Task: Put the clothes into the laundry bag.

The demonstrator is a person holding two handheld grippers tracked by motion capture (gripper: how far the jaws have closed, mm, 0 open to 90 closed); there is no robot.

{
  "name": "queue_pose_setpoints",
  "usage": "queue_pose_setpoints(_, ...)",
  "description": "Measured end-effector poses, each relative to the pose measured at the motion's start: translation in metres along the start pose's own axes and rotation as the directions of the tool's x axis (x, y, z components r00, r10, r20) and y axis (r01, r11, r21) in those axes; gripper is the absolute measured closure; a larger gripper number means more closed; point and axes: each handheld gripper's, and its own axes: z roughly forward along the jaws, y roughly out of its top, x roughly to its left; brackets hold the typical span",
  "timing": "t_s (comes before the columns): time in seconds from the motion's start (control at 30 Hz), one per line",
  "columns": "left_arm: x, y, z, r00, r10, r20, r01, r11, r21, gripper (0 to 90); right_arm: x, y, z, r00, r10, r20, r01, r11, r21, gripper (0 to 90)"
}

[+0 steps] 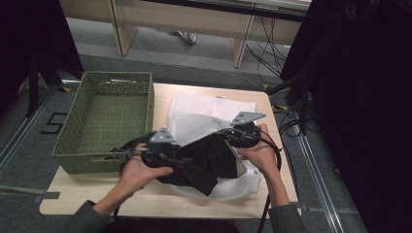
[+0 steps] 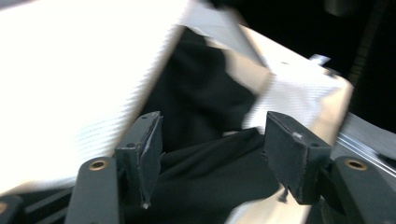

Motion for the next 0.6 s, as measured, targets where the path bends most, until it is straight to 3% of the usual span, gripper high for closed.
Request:
queue_pose_setpoints(0.03, 0.008, -0.002, -0.008, 0.9993, -0.016, -0.034, 0.015, 0.9999, -0.008, 36.3, 0.001, 0.000, 0.000, 0.9998, 0.020, -0.004, -0.020, 0.9998, 0.005, 87.4)
queue_pose_setpoints(0.1, 0.025, -0.007, -0.022, 0.9946, -0.020, -0.102, 0.020, 0.9998, 0.004, 35.0, 0.001, 0.000, 0.001, 0.9999, 0.010, -0.008, -0.010, 0.9999, 0.000, 87.4)
queue_pose_setpoints(0.23, 0.050, -0.016, -0.036, 0.9734, -0.013, -0.229, 0.026, 0.9983, 0.052, 30.9, 0.001, 0.000, 0.001, 0.9998, 0.019, -0.006, -0.019, 0.9998, 0.006, 87.4)
queue_pose_setpoints(0.27, 0.057, -0.018, -0.036, 0.9730, -0.016, -0.230, 0.037, 0.9955, 0.087, 30.3, 0.000, 0.000, 0.001, 1.0000, 0.004, -0.005, -0.004, 1.0000, 0.000, 87.4)
queue_pose_setpoints(0.33, 0.064, -0.024, -0.034, 0.9745, -0.045, -0.220, 0.071, 0.9911, 0.112, 29.0, 0.001, 0.000, 0.001, 0.9999, 0.010, -0.001, -0.010, 0.9999, 0.001, 87.4)
queue_pose_setpoints(0.43, 0.071, -0.031, -0.029, 0.9798, -0.038, -0.197, 0.069, 0.9857, 0.154, 35.1, 0.001, 0.000, 0.001, 0.9998, 0.018, -0.013, -0.018, 0.9998, 0.004, 87.3)
queue_pose_setpoints(0.5, 0.075, -0.036, -0.027, 0.9835, -0.053, -0.173, 0.078, 0.9873, 0.139, 49.2, 0.001, 0.000, 0.001, 0.9999, 0.015, -0.007, -0.015, 0.9999, 0.004, 87.3)
queue_pose_setpoints(0.6, 0.077, -0.039, -0.027, 0.9878, -0.111, -0.109, 0.121, 0.9881, 0.094, 67.2, 0.002, 0.000, 0.001, 0.9998, 0.015, -0.010, -0.015, 0.9999, 0.006, 87.3)
